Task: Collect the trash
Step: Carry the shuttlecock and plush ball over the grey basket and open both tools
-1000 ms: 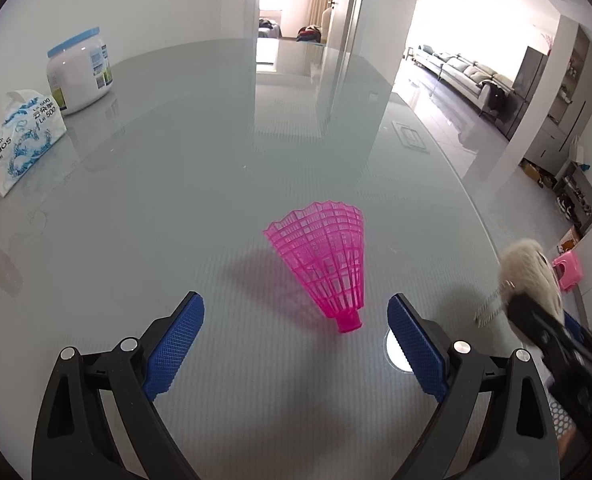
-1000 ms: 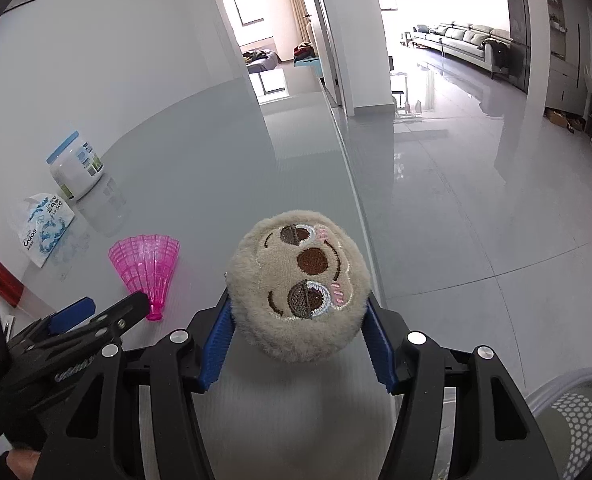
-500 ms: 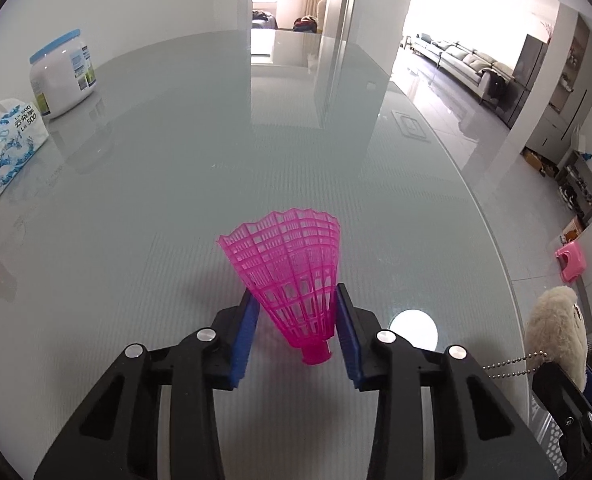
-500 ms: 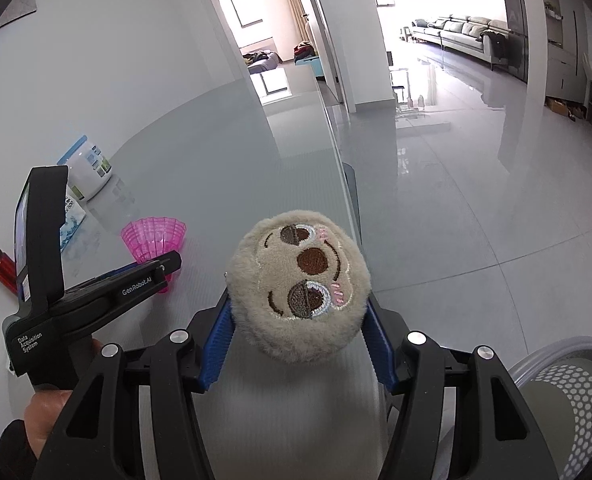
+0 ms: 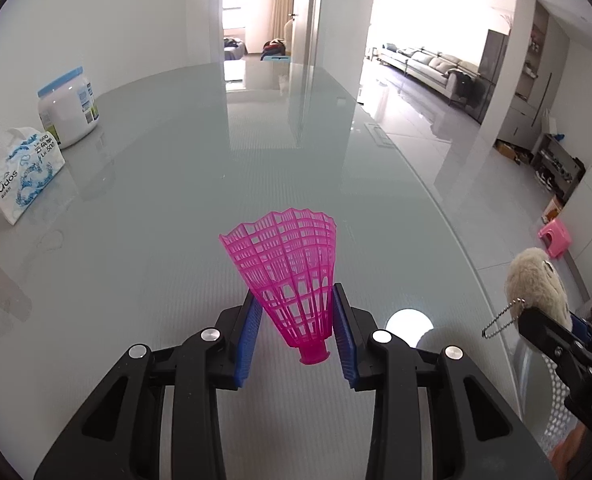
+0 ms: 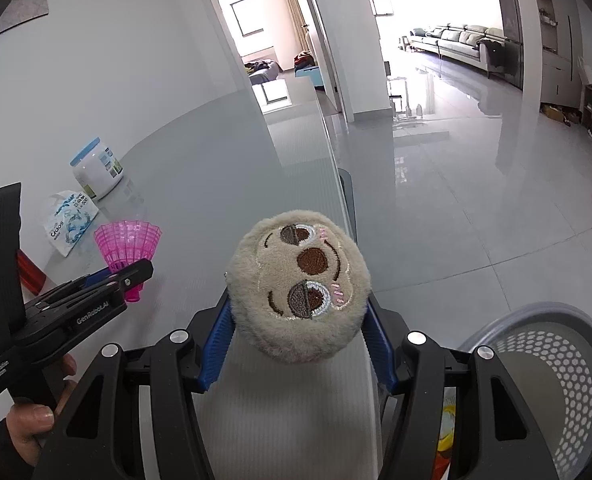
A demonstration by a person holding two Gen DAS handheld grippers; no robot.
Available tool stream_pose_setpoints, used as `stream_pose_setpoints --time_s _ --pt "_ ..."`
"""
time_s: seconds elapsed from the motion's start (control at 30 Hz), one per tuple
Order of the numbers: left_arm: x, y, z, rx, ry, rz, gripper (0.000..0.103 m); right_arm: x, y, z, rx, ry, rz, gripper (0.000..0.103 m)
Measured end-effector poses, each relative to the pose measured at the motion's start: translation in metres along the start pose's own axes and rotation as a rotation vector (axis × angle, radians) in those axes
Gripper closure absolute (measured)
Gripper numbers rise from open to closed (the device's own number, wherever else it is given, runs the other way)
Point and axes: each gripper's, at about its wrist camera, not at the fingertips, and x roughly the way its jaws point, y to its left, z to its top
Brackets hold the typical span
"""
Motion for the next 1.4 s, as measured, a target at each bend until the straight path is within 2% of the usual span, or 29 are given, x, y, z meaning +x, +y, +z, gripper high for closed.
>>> stream_pose_setpoints --time_s 0.17,0.37,0.6,0.77,1.07,1.23,1.4 --pt "-0.032 -0.016 -0.012 0.039 -0.045 -0.039 0.069 -0.027 -0.007 -0.017 0.016 -0.024 -0.027 0.046" --pt "-0.061 -0.072 -0.026 0.122 -0.074 -0.164 0.069 -0.067 -0.035 -0.040 0.067 -0.065 -0.092 0.046" --pt "-0.068 -0.148 -0.051 0.250 -0.046 -0.283 0.069 -0.106 -0.087 -0.074 0.163 -0.085 -0.216 0.046" --pt "-0.064 -0.192 -0.070 0.323 -0.009 -0.345 0.068 -0.118 -0.116 -0.094 0.223 -0.065 -0.262 0.046" --pt "-0.054 -0.229 -0.091 0.387 0.031 -0.357 0.064 -0.127 -0.142 -0.117 0.278 -0.055 -0.286 0.046" --pt "-0.057 -0.235 -0.098 0.380 0.021 -0.341 0.042 -0.135 -0.148 -0.120 0.290 -0.068 -0.290 0.036" --pt "-0.057 -0.235 -0.100 0.379 0.030 -0.318 0.041 -0.139 -0.148 -0.125 0.295 -0.074 -0.284 0.036"
